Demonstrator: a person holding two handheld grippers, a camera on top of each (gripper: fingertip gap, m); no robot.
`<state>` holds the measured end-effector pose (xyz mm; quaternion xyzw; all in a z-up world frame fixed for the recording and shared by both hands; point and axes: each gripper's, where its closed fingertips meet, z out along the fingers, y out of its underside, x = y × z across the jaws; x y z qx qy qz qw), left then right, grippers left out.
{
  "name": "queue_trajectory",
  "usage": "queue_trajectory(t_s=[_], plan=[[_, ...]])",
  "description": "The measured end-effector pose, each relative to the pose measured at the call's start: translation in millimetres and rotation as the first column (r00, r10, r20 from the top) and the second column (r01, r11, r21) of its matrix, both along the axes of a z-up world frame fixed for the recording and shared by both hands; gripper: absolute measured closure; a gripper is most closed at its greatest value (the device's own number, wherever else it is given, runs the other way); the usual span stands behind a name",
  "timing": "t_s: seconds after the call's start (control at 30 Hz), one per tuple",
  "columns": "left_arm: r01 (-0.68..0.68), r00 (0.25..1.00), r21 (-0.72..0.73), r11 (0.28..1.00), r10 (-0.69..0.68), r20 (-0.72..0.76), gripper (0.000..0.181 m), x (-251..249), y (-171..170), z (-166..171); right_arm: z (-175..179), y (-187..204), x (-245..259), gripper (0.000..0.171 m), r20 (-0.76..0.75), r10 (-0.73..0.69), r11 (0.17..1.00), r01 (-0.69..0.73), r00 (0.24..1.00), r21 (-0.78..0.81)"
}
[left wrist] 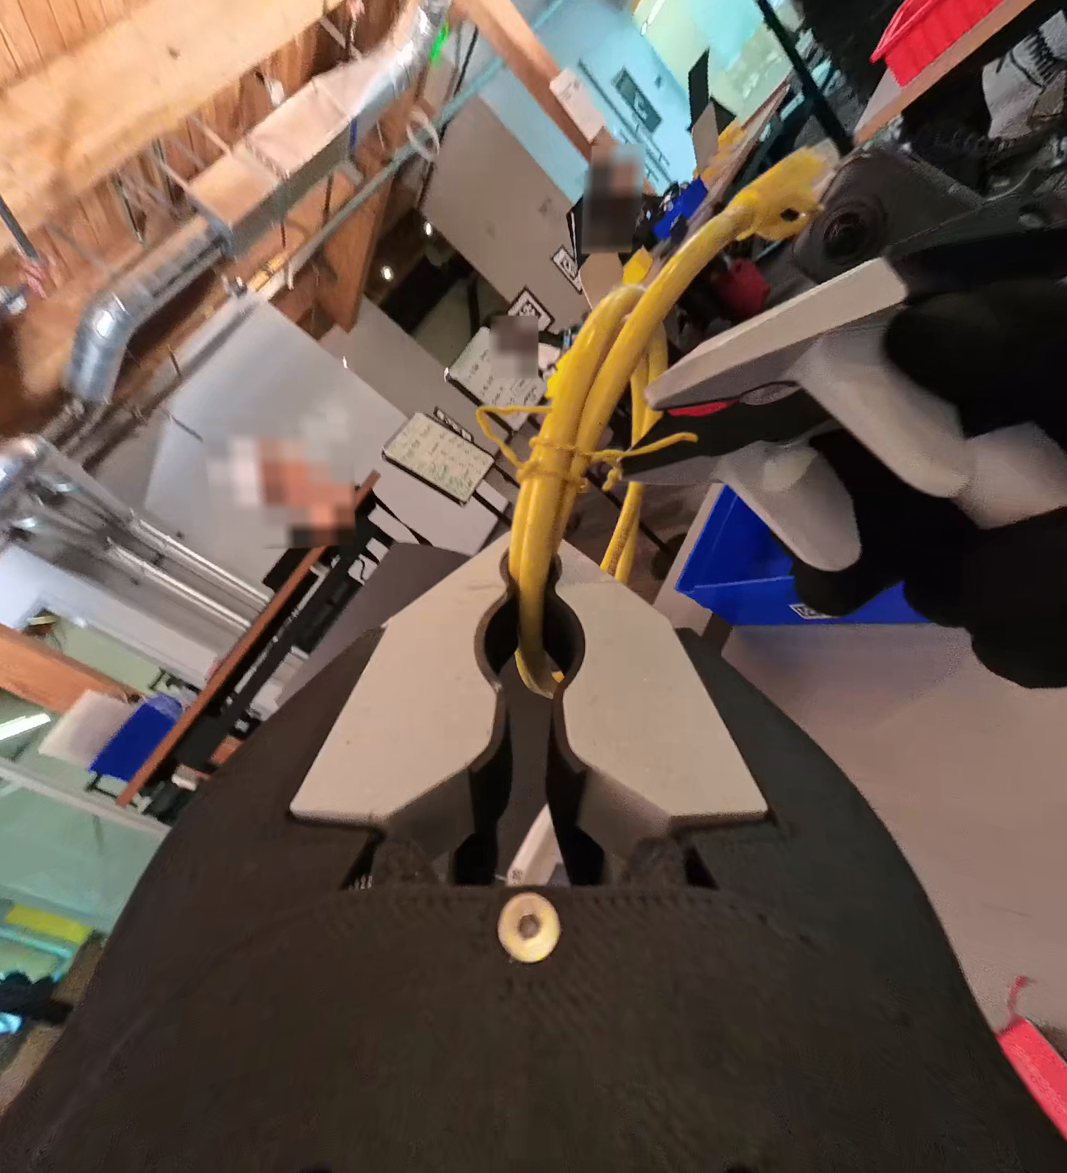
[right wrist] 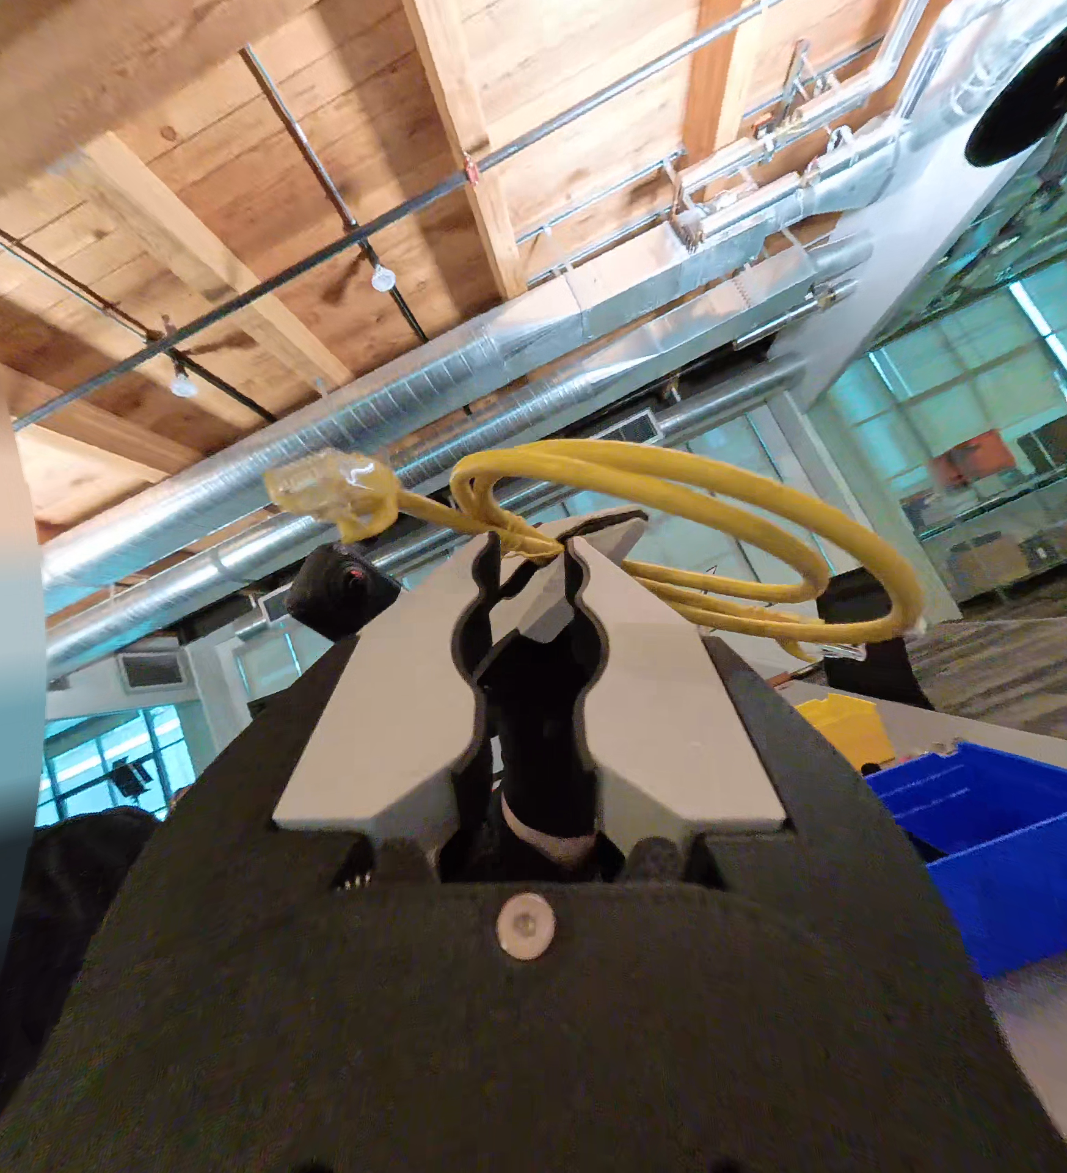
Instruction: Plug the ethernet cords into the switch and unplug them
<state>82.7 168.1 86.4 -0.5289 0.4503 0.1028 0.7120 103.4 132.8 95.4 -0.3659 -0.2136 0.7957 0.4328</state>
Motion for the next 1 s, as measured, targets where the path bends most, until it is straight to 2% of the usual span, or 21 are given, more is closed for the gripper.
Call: queue_trajectory(t_s=[0.1,0.2,0.33,0.43,0.47,0.5,0.53,0.63,0.67,0.73,0.87,1.0], plan=[[0.038,0.999,0.011,0.999,-0.038,0.034,0.181,3.5,-4.4,4.1,-4.8,5.7,4.8,0.151,-0.011,0.034,0.999,-0.034,0.999,-0.013],[0.077,0.993,0.009,0.997,-0.078,0.086,0.181,2.6,-5.2,8.7,-3.2,-8.2,0.2,0.151,-0.007,0.108,0.994,-0.107,0.994,0.038],[0.129,0.988,0.021,0.991,-0.130,0.087,0.181,6.6,-9.2,8.6,1.7,-21.2,-6.3,0.144,-0.015,0.142,0.988,-0.140,0.990,0.066],[0.123,0.990,0.033,0.992,-0.125,0.069,0.181,8.0,-10.0,6.9,3.3,-23.6,-5.4,0.145,-0.023,0.130,0.988,-0.127,0.991,0.087],[0.119,0.991,0.035,0.992,-0.122,0.064,0.181,8.1,-9.9,6.4,4.0,-22.4,-2.9,0.148,-0.033,0.117,0.990,-0.114,0.993,0.084],[0.116,0.991,0.041,0.992,-0.118,0.061,0.181,7.9,-9.9,6.5,4.3,-21.4,-1.3,0.164,-0.034,0.100,0.992,-0.097,0.994,0.085],[0.113,0.992,0.041,0.993,-0.116,0.059,0.181,7.9,-9.7,6.2,3.8,-20.2,-1.1,0.169,-0.023,0.081,0.993,-0.079,0.996,0.089],[0.110,0.992,0.044,0.993,-0.113,0.064,0.181,7.4,-10.2,7.6,2.4,-20.4,-2.1,0.170,0.003,0.053,0.993,-0.053,0.999,0.102],[0.098,0.993,0.046,0.994,-0.100,0.057,0.181,6.7,-8.9,7.3,2.8,-20.2,-1.5,0.168,0.003,0.037,0.993,-0.037,0.999,0.109],[0.099,0.993,0.049,0.994,-0.102,0.061,0.181,6.6,-9.1,7.9,4.5,-22.4,-0.8,0.151,0.002,0.058,0.992,-0.058,0.998,0.115],[0.100,0.991,0.039,0.994,-0.103,0.080,0.181,4.7,-8.3,9.2,1.2,-21.8,-4.0,0.149,0.007,0.089,0.991,-0.089,0.996,0.099],[0.100,0.992,0.039,0.994,-0.103,0.076,0.181,5.3,-8.5,8.2,2.3,-23.4,-5.5,0.168,0.000,0.064,0.992,-0.063,0.998,0.107]])
